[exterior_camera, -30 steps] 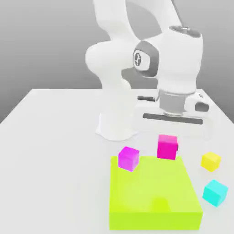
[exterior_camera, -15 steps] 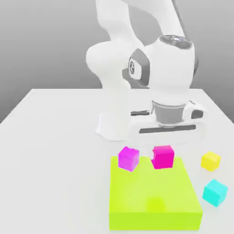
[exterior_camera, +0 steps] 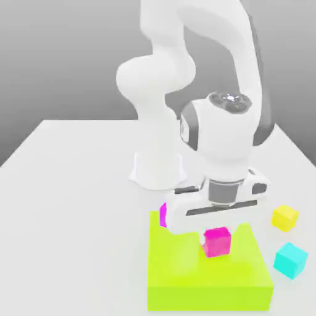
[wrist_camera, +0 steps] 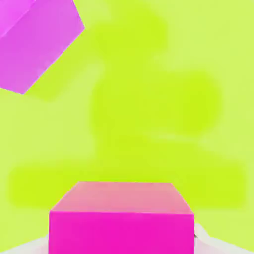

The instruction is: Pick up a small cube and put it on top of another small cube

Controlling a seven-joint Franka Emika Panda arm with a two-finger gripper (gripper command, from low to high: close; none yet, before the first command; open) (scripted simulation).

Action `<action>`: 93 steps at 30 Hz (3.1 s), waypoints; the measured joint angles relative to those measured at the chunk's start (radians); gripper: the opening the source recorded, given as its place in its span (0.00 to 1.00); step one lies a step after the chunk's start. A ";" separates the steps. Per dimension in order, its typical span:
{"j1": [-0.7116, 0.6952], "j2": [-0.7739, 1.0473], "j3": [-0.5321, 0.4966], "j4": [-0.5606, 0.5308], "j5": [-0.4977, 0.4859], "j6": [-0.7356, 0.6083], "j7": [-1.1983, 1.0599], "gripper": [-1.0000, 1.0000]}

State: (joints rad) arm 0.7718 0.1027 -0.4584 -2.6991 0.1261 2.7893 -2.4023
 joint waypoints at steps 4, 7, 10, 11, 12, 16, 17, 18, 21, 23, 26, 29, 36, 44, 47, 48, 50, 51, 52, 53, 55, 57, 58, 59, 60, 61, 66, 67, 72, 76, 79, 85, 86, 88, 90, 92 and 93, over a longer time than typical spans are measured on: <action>-0.003 0.003 0.002 0.000 0.004 0.003 -0.003 1.00; -0.007 -0.049 -0.020 0.002 -0.082 -0.043 0.059 1.00; -0.020 -0.110 -0.024 0.005 -0.157 -0.099 0.112 1.00; -0.025 -0.129 -0.023 0.005 -0.175 -0.116 0.125 1.00; -0.027 -0.147 -0.021 0.005 -0.190 -0.133 0.136 1.00; -0.033 -0.211 -0.011 0.002 -0.224 -0.190 0.162 1.00; -0.031 -0.213 -0.007 0.004 -0.222 -0.197 0.178 1.00; -0.028 -0.208 -0.002 0.009 -0.217 -0.199 0.200 1.00; -0.016 -0.187 0.014 0.024 -0.198 -0.203 0.271 1.00; -0.005 -0.172 0.023 0.035 -0.186 -0.205 0.322 1.00; 0.015 -0.149 0.031 0.051 -0.168 -0.205 0.399 1.00; 0.031 -0.125 0.040 0.067 -0.152 -0.204 0.476 1.00; 0.073 -0.072 0.057 0.101 -0.115 -0.195 0.658 1.00; 0.118 -0.011 0.074 0.136 -0.072 -0.174 0.866 1.00; 0.133 0.012 0.080 0.148 -0.055 -0.163 0.944 1.00; 0.139 0.019 0.082 0.152 -0.049 -0.160 0.970 1.00; 0.149 0.034 0.087 0.160 -0.037 -0.152 1.021 1.00; 0.154 0.042 0.089 0.163 -0.031 -0.147 1.047 1.00; 0.160 0.050 0.092 0.167 -0.025 -0.143 1.073 1.00; 0.166 0.057 0.094 0.171 -0.018 -0.138 1.098 1.00; 0.177 0.073 0.098 0.178 -0.005 -0.129 1.149 1.00; 0.189 0.088 0.103 0.185 0.009 -0.119 1.199 1.00; 0.196 0.096 0.105 0.189 0.016 -0.114 1.224 1.00; 0.202 0.103 0.107 0.192 0.024 -0.108 1.249 1.00; 0.208 0.111 0.109 0.195 0.032 -0.103 1.273 1.00; 0.214 0.119 0.111 0.199 0.040 -0.097 1.298 1.00; 0.240 0.164 0.126 0.216 0.089 -0.063 1.405 1.00; 0.233 0.185 0.138 0.223 0.109 -0.047 1.402 1.00; 0.161 0.331 0.234 0.258 0.207 0.062 1.340 0.00; 0.161 0.331 0.234 0.258 0.207 0.060 1.339 0.00; 0.156 0.338 0.240 0.260 0.212 0.066 1.335 0.00; 0.231 0.178 0.142 0.221 0.098 -0.054 1.428 0.00; 0.247 0.159 0.128 0.217 0.086 -0.069 1.479 0.00; 0.279 0.128 0.103 0.212 0.070 -0.092 1.605 0.00; 0.309 0.100 0.083 0.207 0.056 -0.112 1.740 0.00; 0.336 0.074 0.066 0.202 0.043 -0.131 1.878 0.00; 0.350 0.061 0.058 0.200 0.035 -0.139 1.948 0.00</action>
State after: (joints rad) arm 1.1215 0.1638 -0.4000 -2.4994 0.1607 2.6502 -0.4541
